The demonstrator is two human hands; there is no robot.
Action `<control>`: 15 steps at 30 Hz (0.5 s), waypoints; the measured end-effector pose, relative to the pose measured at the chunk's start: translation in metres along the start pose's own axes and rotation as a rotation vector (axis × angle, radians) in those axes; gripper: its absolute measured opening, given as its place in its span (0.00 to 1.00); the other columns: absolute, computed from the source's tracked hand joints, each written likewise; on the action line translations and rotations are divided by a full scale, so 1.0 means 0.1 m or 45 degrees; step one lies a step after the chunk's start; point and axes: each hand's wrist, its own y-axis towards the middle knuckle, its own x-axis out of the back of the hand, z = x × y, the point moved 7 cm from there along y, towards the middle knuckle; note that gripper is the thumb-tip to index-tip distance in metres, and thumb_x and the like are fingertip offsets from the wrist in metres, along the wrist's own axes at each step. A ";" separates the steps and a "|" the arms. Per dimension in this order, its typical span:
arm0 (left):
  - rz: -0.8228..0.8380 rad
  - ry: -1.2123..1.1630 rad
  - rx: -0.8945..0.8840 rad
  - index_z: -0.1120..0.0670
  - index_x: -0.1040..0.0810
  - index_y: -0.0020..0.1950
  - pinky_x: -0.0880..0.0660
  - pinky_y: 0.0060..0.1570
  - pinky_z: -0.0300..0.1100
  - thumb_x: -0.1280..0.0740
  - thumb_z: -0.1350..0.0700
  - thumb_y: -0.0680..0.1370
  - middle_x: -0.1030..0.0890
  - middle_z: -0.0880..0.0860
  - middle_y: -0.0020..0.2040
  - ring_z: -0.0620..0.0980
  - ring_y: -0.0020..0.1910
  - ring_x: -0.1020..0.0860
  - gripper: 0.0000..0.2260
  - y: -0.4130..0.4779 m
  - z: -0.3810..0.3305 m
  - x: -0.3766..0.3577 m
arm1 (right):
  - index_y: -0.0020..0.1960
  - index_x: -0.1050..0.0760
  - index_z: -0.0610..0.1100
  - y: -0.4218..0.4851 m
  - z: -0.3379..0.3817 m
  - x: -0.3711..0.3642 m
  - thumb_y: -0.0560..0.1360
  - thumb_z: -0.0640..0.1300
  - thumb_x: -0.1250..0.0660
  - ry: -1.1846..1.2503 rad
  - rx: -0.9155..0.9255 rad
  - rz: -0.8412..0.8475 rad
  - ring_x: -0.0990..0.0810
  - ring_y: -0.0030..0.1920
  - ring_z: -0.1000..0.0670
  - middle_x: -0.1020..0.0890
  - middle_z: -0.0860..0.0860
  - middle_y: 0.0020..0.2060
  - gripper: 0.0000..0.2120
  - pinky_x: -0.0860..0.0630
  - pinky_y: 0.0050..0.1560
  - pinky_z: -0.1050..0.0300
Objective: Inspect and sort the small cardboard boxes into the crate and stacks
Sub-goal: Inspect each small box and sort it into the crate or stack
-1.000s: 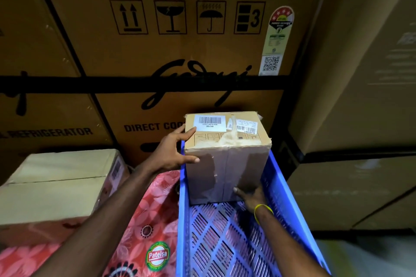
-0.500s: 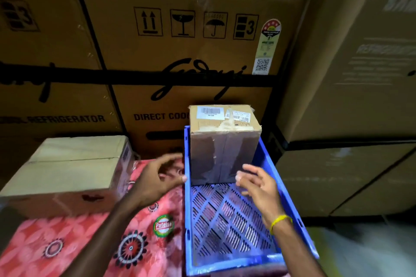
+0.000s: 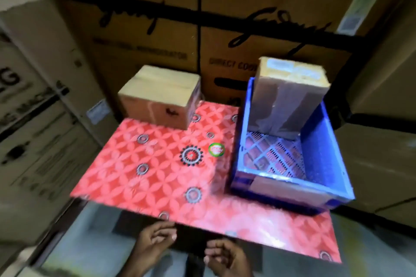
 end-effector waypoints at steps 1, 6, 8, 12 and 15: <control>-0.063 -0.026 0.025 0.57 0.16 0.55 0.20 0.38 0.32 0.22 0.68 0.72 0.12 0.62 0.48 0.47 0.42 0.14 0.14 -0.10 0.14 0.11 | 0.45 0.15 0.38 0.01 -0.16 0.05 0.65 0.29 0.22 -0.048 -0.056 -0.026 0.20 0.31 0.51 0.13 0.40 0.37 0.10 0.20 0.36 0.60; -0.448 -0.235 0.113 0.56 0.21 0.63 0.22 0.40 0.34 0.30 0.66 0.80 0.16 0.54 0.53 0.42 0.47 0.17 0.13 -0.68 0.78 0.81 | 0.56 0.18 0.39 0.10 -0.50 -0.40 0.73 0.26 0.25 -0.237 0.009 0.082 0.14 0.41 0.61 0.13 0.41 0.49 0.15 0.20 0.38 0.65; -0.568 -0.297 0.146 0.56 0.23 0.66 0.23 0.41 0.36 0.30 0.66 0.80 0.18 0.57 0.58 0.50 0.54 0.18 0.14 -0.89 1.03 1.11 | 0.56 0.18 0.44 0.15 -0.60 -0.76 0.74 0.29 0.24 -0.330 0.017 0.155 0.14 0.46 0.61 0.13 0.43 0.52 0.16 0.19 0.44 0.63; -0.767 -0.383 0.211 0.62 0.26 0.71 0.22 0.37 0.30 0.30 0.70 0.79 0.22 0.60 0.62 0.55 0.59 0.23 0.20 -1.26 1.51 1.72 | 0.56 0.20 0.49 0.15 -0.71 -1.66 0.74 0.32 0.23 -0.541 0.052 0.370 0.16 0.55 0.50 0.15 0.44 0.56 0.16 0.22 0.56 0.52; -0.899 -0.407 0.254 0.61 0.25 0.70 0.23 0.47 0.40 0.26 0.67 0.78 0.21 0.61 0.60 0.53 0.57 0.22 0.21 -1.52 1.85 2.24 | 0.55 0.21 0.50 0.14 -0.87 -2.47 0.75 0.34 0.23 -0.711 0.084 0.506 0.18 0.50 0.49 0.15 0.43 0.55 0.16 0.23 0.51 0.54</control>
